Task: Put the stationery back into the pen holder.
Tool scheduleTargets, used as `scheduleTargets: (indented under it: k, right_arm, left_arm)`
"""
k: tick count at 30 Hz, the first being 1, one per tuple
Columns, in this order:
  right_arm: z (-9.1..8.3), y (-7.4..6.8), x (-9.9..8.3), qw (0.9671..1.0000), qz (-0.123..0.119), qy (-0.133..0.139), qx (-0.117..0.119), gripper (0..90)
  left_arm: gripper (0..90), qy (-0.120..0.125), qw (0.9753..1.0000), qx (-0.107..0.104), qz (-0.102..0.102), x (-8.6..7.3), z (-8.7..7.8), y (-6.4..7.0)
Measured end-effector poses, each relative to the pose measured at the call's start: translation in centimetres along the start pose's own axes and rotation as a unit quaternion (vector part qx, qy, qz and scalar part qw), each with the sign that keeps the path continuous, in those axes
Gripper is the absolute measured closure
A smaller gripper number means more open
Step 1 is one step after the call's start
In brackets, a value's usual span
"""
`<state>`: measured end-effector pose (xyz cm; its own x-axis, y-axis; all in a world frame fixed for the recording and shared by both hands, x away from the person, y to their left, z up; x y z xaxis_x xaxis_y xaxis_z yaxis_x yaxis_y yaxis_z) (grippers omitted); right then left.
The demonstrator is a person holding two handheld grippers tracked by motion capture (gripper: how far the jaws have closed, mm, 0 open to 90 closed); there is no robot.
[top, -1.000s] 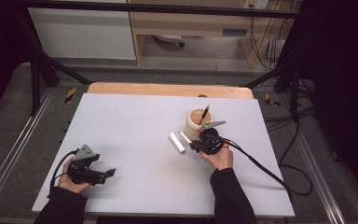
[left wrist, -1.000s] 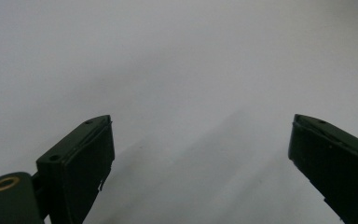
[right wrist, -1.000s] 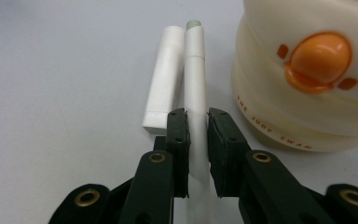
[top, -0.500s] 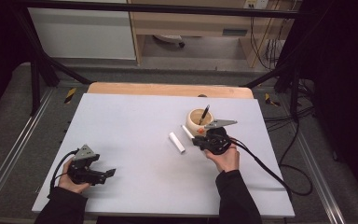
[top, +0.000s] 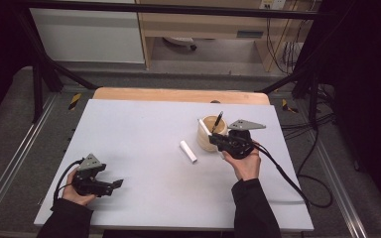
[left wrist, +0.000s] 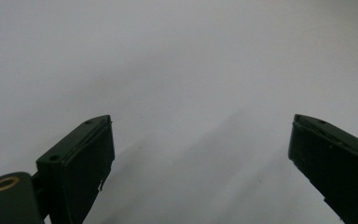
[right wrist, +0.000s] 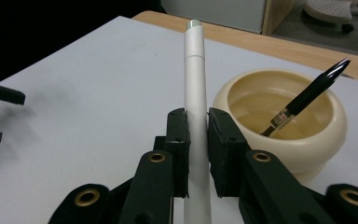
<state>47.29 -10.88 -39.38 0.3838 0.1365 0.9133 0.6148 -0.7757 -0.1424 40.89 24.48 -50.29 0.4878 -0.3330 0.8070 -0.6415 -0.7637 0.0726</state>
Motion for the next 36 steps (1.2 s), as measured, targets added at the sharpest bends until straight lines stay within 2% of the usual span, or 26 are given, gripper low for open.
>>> scheduleTargets:
  k: [7, 17, 25, 36]
  right_arm:
    - [-0.3, 0.8, 1.4, 0.9995, 0.007, 0.028, -0.014, 79.4]
    - [0.4, 2.3, 3.1, 0.996, 0.012, 0.079, -0.039, 79.4]
    - [1.6, 3.6, 4.4, 0.9921, 0.021, 0.114, -0.047, 79.5]
    - [4.2, 5.0, 4.9, 0.9901, 0.024, 0.129, -0.05, 79.4]
  left_arm:
    - [6.9, 0.0, 1.0, 0.0, 0.0, 0.0, 0.0, 0.0]
    - [6.9, -0.001, 1.0, -0.001, 0.0, 0.0, 0.0, 0.0]
    - [6.9, 0.0, 1.0, -0.002, -0.002, 0.0, 0.0, 0.0]
    - [6.9, 0.0, 1.0, -0.003, -0.005, 0.0, 0.0, 0.0]
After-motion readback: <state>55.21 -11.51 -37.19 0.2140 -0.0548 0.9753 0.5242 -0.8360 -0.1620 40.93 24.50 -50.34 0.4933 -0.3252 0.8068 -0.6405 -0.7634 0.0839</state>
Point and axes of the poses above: each handheld gripper's, and its own axes: z roughly forward along the jaws, x roughly out of its top, y roughly to its right, the point moved 9 cm from there along z, roughly forward along the jaws, and after that the axes turned 6 degrees about y, right-handed, at the moved point
